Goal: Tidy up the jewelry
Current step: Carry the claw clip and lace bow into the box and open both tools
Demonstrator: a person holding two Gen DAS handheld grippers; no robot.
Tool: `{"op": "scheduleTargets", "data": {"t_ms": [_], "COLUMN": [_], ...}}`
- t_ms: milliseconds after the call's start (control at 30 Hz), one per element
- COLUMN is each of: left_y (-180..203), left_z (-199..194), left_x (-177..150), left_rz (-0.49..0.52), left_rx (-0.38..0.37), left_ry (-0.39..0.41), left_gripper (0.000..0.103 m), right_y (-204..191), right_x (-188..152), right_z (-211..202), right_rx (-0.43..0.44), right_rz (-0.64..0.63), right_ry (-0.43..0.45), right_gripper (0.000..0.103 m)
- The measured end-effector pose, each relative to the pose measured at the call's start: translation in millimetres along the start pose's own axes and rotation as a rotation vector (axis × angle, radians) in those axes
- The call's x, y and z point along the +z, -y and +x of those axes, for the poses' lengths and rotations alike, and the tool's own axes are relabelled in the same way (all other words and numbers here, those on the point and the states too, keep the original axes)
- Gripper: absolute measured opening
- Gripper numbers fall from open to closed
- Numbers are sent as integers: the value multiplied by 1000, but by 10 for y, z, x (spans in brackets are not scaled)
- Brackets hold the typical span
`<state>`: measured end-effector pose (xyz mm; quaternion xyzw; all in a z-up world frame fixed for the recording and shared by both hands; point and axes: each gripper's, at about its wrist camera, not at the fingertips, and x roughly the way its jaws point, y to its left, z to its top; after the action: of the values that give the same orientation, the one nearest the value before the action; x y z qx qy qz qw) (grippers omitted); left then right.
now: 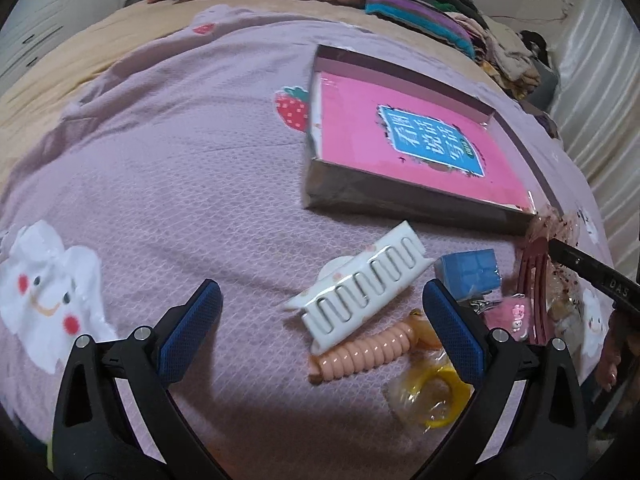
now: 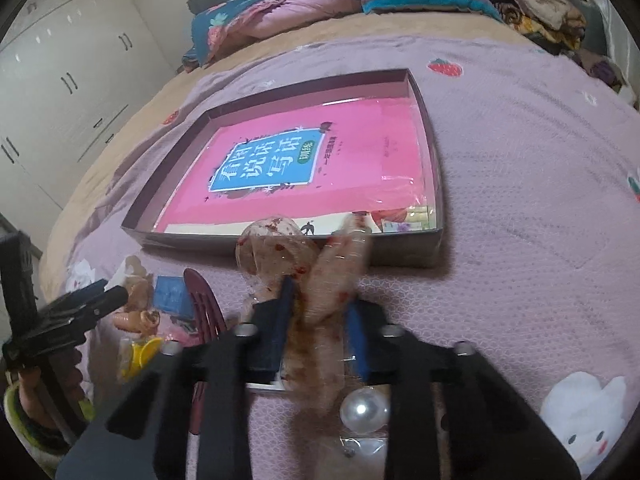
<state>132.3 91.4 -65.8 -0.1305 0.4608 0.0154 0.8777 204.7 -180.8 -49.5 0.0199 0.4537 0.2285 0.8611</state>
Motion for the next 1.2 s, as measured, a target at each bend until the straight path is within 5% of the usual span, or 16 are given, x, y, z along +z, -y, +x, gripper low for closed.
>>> {"op": "scheduleTargets", "data": {"t_ms": [133, 200, 467, 800, 1200], "left_y": [141, 241, 429, 587, 718], "left_z": [89, 115, 121, -304, -452], "left_x": [53, 71, 58, 257, 721], "left_rz": [71, 127, 209, 200, 187], "left_rx": [-5, -4, -12, -61, -59], "left_ry": [-3, 11, 2, 90, 172], "left_gripper": [93, 83, 19, 19, 19], "right_y": [-32, -29, -46, -106, -263], "right_x": [-35, -50, -117, -232, 27], "right_z": [-126, -196, -515, -916, -1038], "right_rx": [-35, -46, -87, -69, -38], "right_rz": [-45, -55, -87, -105, -152], "right_ry": [37, 55, 120, 190, 237], "right_gripper": [13, 13, 13, 13, 13]}}
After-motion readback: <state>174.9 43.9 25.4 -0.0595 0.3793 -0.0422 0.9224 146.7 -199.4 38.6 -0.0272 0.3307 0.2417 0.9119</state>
